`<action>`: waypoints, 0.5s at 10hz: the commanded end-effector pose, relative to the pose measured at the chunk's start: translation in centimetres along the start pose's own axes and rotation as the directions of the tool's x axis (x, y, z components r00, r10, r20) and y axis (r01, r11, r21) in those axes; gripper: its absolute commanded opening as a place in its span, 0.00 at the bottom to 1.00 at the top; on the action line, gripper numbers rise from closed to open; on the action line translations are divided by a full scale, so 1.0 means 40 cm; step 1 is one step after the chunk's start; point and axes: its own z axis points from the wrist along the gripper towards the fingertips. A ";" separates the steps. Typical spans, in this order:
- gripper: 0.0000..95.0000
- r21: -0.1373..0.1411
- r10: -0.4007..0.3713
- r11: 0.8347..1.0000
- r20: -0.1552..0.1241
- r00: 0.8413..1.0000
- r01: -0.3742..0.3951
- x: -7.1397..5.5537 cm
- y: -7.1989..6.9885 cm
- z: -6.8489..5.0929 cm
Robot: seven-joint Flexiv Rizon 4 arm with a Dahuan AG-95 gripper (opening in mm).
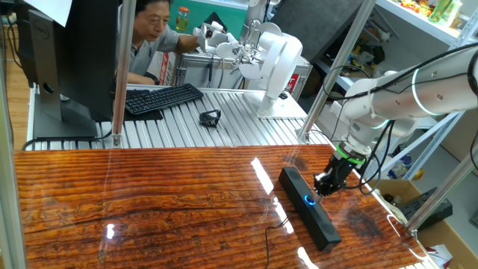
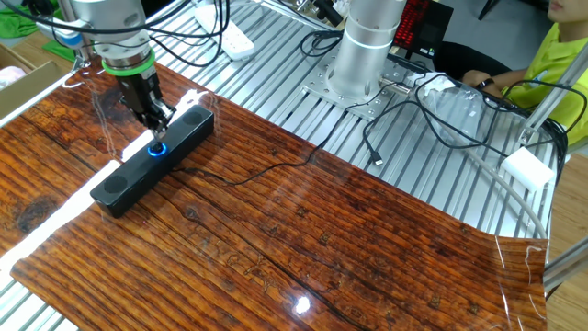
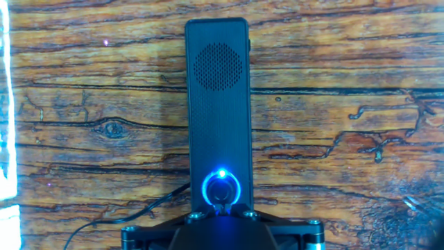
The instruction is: Turn the knob to decrease the volume of the speaker
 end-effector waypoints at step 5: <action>0.00 0.003 0.018 1.000 0.000 1.000 -0.018 -0.004 0.006 0.001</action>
